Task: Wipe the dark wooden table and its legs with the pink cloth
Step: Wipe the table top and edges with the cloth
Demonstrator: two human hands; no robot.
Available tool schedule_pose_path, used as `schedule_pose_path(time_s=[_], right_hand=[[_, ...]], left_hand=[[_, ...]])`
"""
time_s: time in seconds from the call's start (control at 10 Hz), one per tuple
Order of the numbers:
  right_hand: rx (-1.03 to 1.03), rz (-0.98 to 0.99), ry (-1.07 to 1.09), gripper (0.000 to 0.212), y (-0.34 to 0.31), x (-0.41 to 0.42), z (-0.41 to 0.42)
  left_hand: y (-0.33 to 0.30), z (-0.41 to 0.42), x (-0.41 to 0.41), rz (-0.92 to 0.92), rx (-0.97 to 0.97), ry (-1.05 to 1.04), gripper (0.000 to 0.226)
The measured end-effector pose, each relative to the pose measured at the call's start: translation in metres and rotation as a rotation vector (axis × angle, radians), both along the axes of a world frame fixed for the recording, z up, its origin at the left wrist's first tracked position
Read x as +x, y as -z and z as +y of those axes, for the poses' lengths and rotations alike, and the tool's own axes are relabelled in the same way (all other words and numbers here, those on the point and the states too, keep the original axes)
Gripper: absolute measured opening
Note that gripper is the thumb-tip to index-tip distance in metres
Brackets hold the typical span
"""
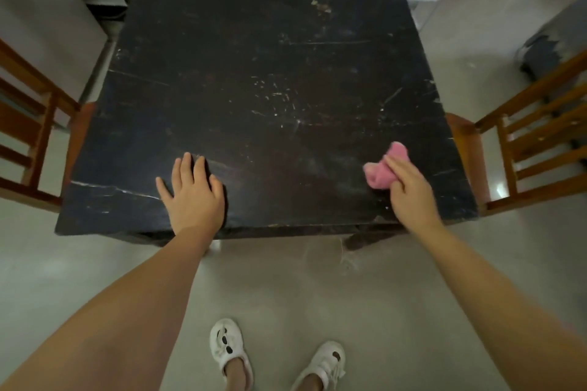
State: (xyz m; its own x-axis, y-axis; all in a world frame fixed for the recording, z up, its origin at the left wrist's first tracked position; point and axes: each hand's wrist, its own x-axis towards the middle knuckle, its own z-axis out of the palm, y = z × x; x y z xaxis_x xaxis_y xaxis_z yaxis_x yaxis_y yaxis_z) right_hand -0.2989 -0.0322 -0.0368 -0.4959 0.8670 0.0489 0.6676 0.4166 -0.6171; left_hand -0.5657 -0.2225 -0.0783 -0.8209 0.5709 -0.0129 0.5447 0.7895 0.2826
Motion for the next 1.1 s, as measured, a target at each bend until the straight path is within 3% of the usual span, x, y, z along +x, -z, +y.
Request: schedule_pose_path(time_s=[0.1,0.2,0.3,0.4,0.5,0.6,0.7,0.8,0.9,1.0,1.1], right_hand=[[-0.017,-0.059,-0.064,0.021,0.013,-0.023,-0.037],[0.073,0.072,-0.323,0.018,0.031,-0.057,-0.108],[0.092,0.175,-0.57,0.058,0.018,-0.072,-0.141],[0.123,0.126,-0.365,0.051,-0.012,-0.058,-0.095],[0.052,-0.067,0.121,0.025,-0.003,-0.022,-0.017],[-0.047,-0.043,0.199,0.011,0.014,-0.046,-0.01],[-0.051,-0.017,-0.279,0.021,0.016,-0.096,-0.075],[-0.218,0.015,-0.596,0.051,0.013,-0.114,-0.111],[-0.284,0.179,-0.351,0.047,0.0,-0.14,-0.057],[-0.154,0.011,-0.307,0.051,-0.005,-0.204,0.029],[-0.069,-0.257,-0.505,0.052,0.017,-0.248,0.046]], left_hand=[[0.002,-0.001,0.0,-0.002,0.009,0.002,0.046],[0.002,-0.001,0.0,0.0,0.008,0.005,0.046],[0.001,-0.001,0.0,-0.004,0.016,0.005,0.046],[0.001,-0.001,-0.001,-0.008,0.01,-0.001,0.046],[0.003,0.0,-0.001,-0.005,0.009,0.002,0.047],[0.003,0.001,-0.002,-0.005,-0.01,0.003,0.047],[0.003,0.002,-0.002,-0.004,-0.015,-0.003,0.047],[0.002,0.002,-0.003,-0.013,0.012,-0.009,0.045],[0.002,0.002,-0.003,-0.011,-0.001,-0.009,0.048],[0.005,0.002,-0.005,0.003,-0.034,-0.009,0.05],[0.007,0.002,-0.005,0.016,-0.057,-0.02,0.061]])
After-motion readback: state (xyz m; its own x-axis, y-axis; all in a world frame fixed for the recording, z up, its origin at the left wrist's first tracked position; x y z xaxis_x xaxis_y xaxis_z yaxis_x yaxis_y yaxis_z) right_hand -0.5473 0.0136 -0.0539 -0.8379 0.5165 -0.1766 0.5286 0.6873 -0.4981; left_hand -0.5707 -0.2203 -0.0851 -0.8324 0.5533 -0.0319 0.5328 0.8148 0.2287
